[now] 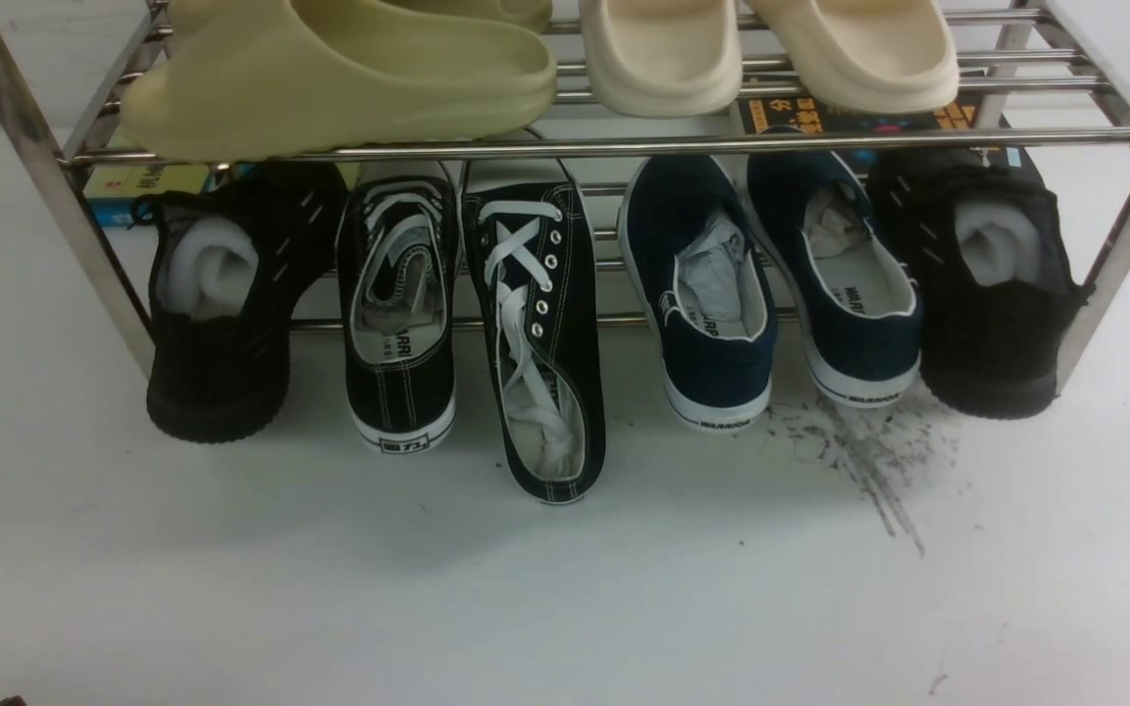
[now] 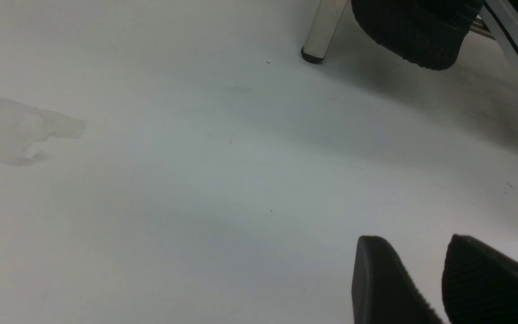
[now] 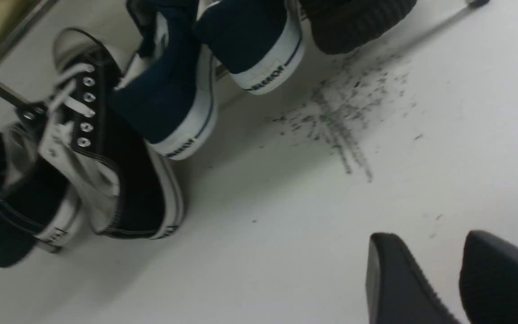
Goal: Take the shoes off the shelf with your hand on the white table.
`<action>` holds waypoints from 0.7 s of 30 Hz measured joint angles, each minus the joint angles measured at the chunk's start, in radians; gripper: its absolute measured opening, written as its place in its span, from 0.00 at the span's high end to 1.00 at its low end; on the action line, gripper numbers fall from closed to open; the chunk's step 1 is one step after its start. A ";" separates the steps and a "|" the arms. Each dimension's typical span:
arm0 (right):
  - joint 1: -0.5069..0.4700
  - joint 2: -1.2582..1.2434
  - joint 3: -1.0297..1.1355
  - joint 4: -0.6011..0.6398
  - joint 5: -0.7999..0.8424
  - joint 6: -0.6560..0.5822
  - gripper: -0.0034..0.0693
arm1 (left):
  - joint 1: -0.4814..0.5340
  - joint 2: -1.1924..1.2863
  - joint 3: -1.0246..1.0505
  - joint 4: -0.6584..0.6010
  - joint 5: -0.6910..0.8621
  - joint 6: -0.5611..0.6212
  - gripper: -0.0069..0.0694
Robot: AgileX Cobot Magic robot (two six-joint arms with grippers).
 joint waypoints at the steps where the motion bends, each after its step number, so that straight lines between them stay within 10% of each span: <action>1: 0.000 0.000 0.001 0.034 0.001 0.003 0.62 | 0.000 0.000 0.000 0.000 0.000 0.000 0.59; 11: 0.000 0.000 0.000 0.114 0.000 0.005 0.63 | 0.000 0.000 0.000 0.000 0.000 0.000 0.59; 21: 0.000 0.140 -0.348 0.015 0.054 -0.346 0.96 | 0.000 0.000 0.000 0.000 0.000 0.000 0.59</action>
